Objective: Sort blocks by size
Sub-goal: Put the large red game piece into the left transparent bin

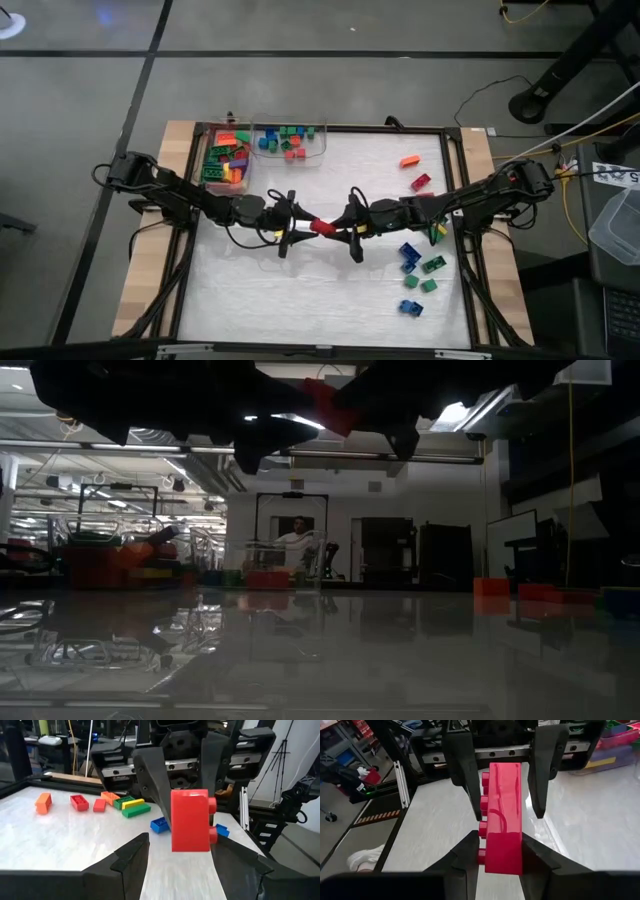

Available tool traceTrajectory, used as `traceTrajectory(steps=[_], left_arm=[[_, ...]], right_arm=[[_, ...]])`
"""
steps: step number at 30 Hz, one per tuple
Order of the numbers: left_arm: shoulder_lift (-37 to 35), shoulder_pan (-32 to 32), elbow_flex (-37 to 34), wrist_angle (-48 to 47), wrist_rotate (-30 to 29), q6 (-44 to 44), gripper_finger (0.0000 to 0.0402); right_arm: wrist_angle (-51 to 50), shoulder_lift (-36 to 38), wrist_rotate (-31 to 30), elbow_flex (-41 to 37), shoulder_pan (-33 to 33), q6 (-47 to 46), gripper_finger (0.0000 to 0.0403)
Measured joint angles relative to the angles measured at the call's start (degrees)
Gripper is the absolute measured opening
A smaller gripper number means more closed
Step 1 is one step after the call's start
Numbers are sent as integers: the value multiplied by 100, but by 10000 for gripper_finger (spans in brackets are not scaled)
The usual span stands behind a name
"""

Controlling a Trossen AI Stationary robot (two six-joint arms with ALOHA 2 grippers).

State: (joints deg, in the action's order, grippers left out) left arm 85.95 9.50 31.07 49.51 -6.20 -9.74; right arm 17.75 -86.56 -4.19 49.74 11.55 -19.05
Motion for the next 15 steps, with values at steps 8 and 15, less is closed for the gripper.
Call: traceTrajectory(steps=[8, 15], left_arm=[[-2, -2, 10, 256, 55, -54, 200], [7, -7, 191, 174, 68, -6, 194]], right_arm=[[33, 0, 18, 0, 0, 4, 110], [70, 0, 18, 0, 0, 4, 110]])
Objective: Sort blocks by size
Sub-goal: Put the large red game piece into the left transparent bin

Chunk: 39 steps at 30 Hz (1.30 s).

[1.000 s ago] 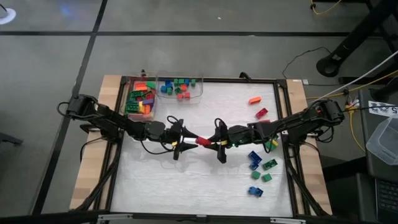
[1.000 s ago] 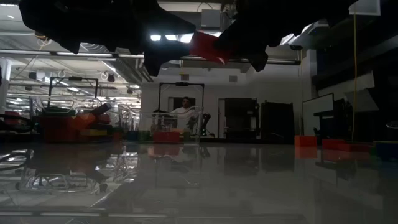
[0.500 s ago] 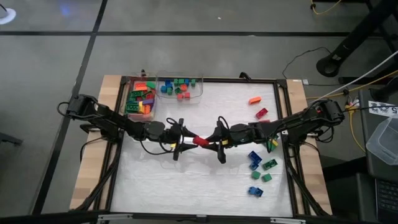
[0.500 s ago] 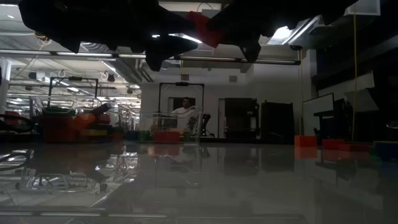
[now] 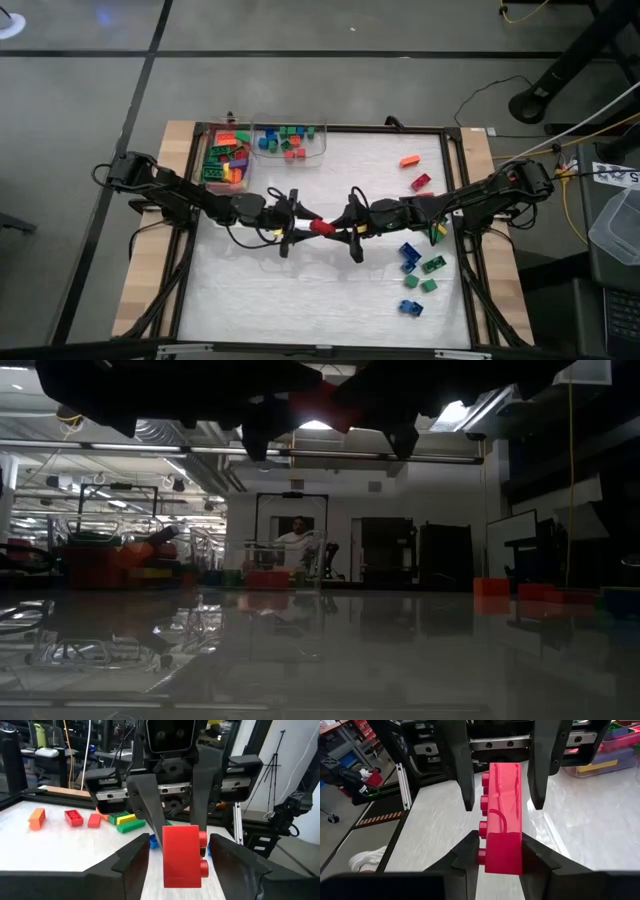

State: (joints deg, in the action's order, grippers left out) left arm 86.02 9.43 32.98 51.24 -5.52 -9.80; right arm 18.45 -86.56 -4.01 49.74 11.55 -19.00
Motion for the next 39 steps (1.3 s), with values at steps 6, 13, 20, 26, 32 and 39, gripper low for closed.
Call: traceTrajectory(steps=[6, 13, 20, 26, 32, 39], left_arm=[[0, 1, 69, -334, 8, -33, 134], [0, 10, 69, -337, 64, -9, 77], [-31, 7, 69, -265, 4, 22, 77], [-66, 0, 69, -242, -39, 44, 77], [-168, -59, 69, -360, -16, 149, 77], [-1477, -478, 73, -2232, -170, 334, 77]], right_arm=[[23, 0, -3, -2, 2, 2, 110], [102, 0, 11, -9, 4, 17, 110], [140, 4, -13, -9, 4, -4, 121], [134, 4, -24, -7, 4, -13, 157], [112, 8, 80, -7, 4, -21, 208], [-337, 314, 915, 1, 13, -26, 229]])
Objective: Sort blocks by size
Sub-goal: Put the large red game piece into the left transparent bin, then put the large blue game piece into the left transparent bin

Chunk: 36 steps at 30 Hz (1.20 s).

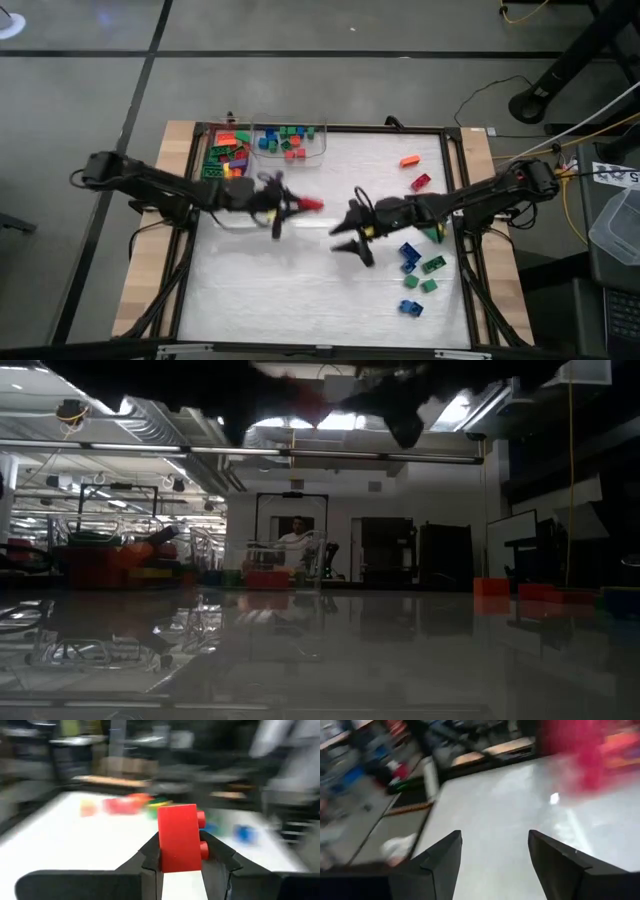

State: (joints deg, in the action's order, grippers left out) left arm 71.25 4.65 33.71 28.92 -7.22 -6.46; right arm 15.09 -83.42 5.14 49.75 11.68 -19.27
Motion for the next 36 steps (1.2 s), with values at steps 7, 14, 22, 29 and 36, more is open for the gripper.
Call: traceTrajectory(steps=[7, 14, 22, 29, 36], left_arm=[[-2042, -529, 2, -3127, -1436, 74, 77], [-3612, -1118, 0, -6122, -3244, -1426, 77], [-3987, -1701, -162, -7823, -3320, -2958, 158], [-3897, -1995, -592, -7444, -3305, -2957, 188], [-3850, -2012, -767, -7185, -3306, -2975, 188]], right_arm=[[-849, 136, 589, -1, -11, -74, 229], [-2295, 136, 489, -1, -11, -1449, 230], [-4119, 132, 187, -4, 55, -2435, 230], [-5064, 131, -52, -4, 628, -3390, 230], [-5922, 115, -812, -4, 1344, -4620, 230]])
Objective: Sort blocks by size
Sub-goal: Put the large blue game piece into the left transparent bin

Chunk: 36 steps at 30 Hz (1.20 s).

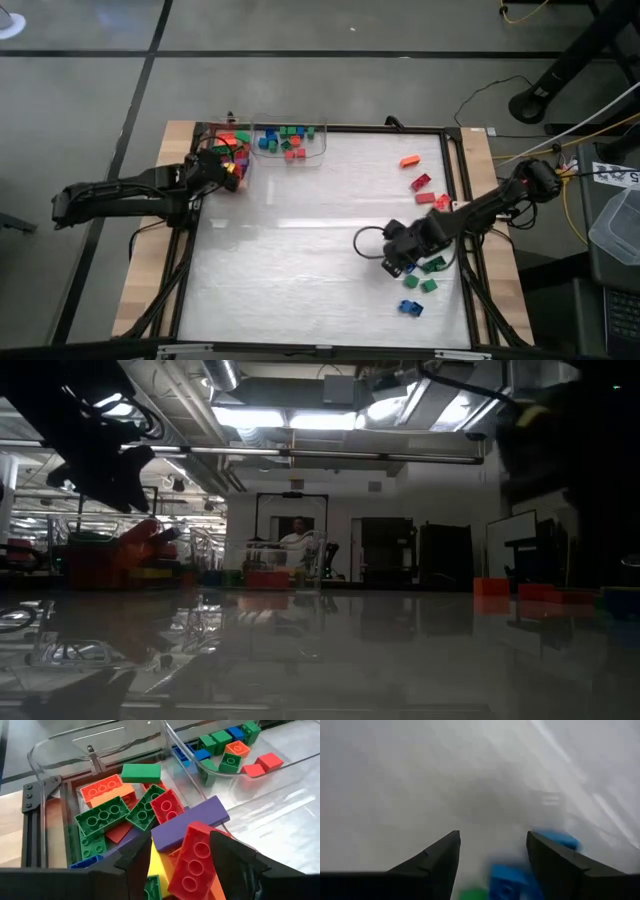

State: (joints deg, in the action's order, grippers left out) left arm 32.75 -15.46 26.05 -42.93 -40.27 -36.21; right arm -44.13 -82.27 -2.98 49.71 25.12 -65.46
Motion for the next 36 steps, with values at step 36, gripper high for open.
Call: traceTrajectory(steps=[36], left_arm=[[2, 11, -29, 205, 272, -282, 184]], right_arm=[[-855, -985, -507, 3, 486, -728, 119]])
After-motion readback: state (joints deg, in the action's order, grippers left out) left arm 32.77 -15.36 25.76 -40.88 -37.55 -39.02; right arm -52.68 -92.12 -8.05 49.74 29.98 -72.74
